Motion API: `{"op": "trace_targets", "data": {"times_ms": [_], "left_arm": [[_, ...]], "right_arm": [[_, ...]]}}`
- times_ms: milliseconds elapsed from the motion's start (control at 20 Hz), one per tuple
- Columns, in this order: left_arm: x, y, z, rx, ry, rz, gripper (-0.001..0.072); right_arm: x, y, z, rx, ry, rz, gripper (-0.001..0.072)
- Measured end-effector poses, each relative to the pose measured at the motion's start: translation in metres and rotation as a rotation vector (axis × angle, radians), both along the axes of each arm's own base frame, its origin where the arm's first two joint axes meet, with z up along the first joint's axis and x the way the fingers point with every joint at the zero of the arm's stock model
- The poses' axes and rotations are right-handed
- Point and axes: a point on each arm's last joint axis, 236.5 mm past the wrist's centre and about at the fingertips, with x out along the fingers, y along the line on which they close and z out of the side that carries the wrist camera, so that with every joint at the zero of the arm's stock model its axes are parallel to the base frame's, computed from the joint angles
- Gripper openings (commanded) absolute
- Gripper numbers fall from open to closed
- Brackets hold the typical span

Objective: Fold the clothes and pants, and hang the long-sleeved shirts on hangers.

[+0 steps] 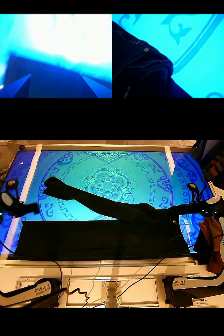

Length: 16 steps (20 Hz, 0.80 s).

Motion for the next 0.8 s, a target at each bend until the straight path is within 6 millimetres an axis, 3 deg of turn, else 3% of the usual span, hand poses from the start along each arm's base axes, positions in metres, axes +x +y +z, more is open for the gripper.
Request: {"op": "trace_targets", "data": {"times_ms": [50, 100, 200, 300, 450, 650, 800], "left_arm": [[0.024, -0.008, 0.003, -0.055, -0.086, 0.042, 0.0466], [0.045, -0.012, 0.005, -0.105, -0.152, 0.079, 0.0469], [0.084, -0.019, 0.006, -0.205, -0.25, 0.147, 0.0551], [0.118, -0.021, 0.001, -0.293, -0.309, 0.206, 0.0712], [0.158, -0.021, -0.019, -0.382, -0.342, 0.264, 0.0712], [0.19, -0.019, -0.052, -0.452, -0.36, 0.326, 0.0703], [0.21, -0.007, -0.063, -0.467, -0.428, 0.377, 0.0594]], "right_arm": [[0.001, 0.0, 0.001, 0.003, -0.005, -0.005, 0.004], [0.003, 0.0, 0.002, 0.008, -0.009, -0.011, 0.004], [0.004, 0.001, 0.003, 0.014, -0.011, -0.016, 0.004], [0.004, 0.002, 0.003, 0.017, -0.013, -0.017, 0.004], [0.004, 0.002, 0.003, 0.019, -0.013, -0.019, 0.004], [0.004, 0.002, 0.003, 0.021, -0.013, -0.02, 0.004], [0.005, 0.002, 0.003, 0.022, -0.014, -0.021, 0.004]]}}
